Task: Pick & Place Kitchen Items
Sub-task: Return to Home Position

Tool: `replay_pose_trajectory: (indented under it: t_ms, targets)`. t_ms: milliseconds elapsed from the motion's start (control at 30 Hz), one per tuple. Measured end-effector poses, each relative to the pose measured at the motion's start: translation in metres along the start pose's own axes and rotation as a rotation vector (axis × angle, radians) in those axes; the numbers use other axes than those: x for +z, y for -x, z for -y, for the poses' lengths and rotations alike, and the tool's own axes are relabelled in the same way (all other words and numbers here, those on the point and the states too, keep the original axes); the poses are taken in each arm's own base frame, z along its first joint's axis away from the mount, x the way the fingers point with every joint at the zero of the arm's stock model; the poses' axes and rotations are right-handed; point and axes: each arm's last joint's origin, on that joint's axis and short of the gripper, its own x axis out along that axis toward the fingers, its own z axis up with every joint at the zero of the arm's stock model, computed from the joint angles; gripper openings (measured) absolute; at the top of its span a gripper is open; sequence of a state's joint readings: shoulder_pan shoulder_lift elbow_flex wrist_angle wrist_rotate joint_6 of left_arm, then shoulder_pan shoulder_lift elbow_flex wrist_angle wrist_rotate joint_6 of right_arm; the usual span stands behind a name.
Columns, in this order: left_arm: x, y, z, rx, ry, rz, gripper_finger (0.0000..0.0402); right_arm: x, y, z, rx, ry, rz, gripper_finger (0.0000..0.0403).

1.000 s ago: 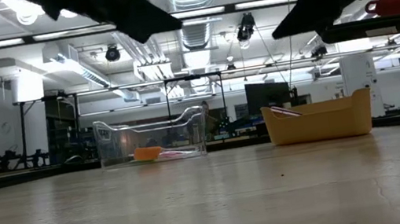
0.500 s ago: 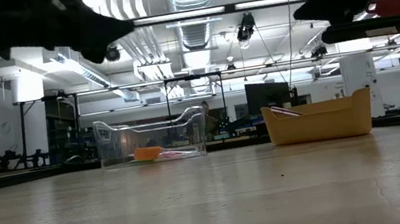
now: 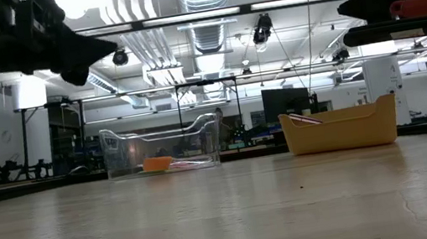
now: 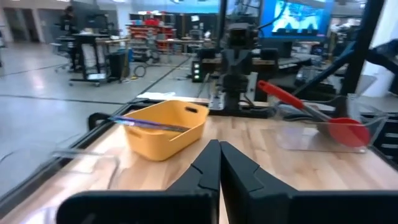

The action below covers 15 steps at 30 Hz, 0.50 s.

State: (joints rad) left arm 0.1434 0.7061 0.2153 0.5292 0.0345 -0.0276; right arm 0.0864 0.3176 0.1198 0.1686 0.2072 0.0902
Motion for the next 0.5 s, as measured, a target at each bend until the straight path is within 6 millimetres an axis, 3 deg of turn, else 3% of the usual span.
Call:
replay_pose_trajectory:
  t_ms: [500]
  targets:
    - [-0.037,0.034,-0.007,0.023,0.073,0.031,0.0004,-0.002,0.017,0.000,0.134,0.022,0.106,0.0008]
